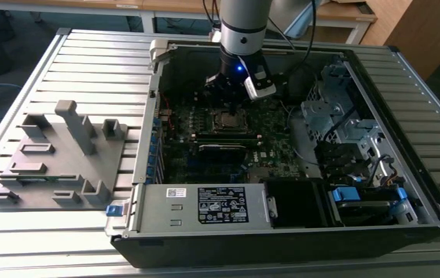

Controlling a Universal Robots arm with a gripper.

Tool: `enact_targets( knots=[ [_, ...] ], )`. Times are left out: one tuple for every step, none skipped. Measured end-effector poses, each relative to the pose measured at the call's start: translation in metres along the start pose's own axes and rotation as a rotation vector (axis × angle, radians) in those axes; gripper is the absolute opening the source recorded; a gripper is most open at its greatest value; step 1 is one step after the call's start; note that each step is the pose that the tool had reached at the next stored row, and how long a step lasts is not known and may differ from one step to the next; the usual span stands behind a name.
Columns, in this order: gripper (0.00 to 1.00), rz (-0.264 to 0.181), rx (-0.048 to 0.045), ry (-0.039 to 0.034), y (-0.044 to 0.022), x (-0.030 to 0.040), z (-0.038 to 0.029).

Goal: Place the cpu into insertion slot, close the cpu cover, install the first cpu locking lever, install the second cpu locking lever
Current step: 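Close the cpu cover, then install the first cpu locking lever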

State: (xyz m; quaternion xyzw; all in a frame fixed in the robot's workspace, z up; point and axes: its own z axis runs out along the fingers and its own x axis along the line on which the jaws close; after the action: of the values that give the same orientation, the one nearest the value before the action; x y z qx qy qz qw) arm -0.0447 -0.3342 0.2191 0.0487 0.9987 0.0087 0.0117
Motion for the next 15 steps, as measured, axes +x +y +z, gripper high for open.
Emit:
enact_targets(
  knots=[
    [0.1, 0.0, 0.0, 0.0, -0.0001, 0.0, 0.0],
    [0.1, 0.0, 0.0002, 0.0001, -0.0006, -0.0001, -0.0001],
    [0.1, 0.0, 0.0003, 0.0002, -0.001, -0.0001, -0.0002],
    [0.1, 0.0, 0.0, 0.0001, -0.0012, -0.0001, -0.0001],
    [0.1, 0.0, 0.0002, 0.0001, -0.0012, -0.0001, -0.0001],
    [0.1, 0.0, 0.0002, 0.0001, -0.0012, -0.0001, -0.0001],
    [0.1, 0.0, 0.0002, 0.0001, -0.002, -0.0002, -0.0005],
    [0.1, 0.0, 0.0002, 0.0001, -0.002, -0.0002, -0.0025],
    [0.1, 0.0, 0.0003, 0.0001, -0.002, -0.0002, -0.0027],
    [0.1, 0.0, 0.0002, 0.0001, -0.002, -0.0002, -0.0028],
    [0.1, 0.0, 0.0003, 0.0002, -0.002, -0.0002, -0.003],
    [0.1, 0.0, 0.0002, 0.0001, -0.002, -0.0002, -0.0032],
    [0.1, 0.0, 0.0003, 0.0002, -0.002, -0.0002, -0.0041],
    [0.1, 0.0, 0.0002, 0.0001, -0.0019, -0.0003, -0.0056],
    [0.1, 0.0, 0.0002, 0.0002, -0.0019, -0.0003, -0.0057]
  ],
)
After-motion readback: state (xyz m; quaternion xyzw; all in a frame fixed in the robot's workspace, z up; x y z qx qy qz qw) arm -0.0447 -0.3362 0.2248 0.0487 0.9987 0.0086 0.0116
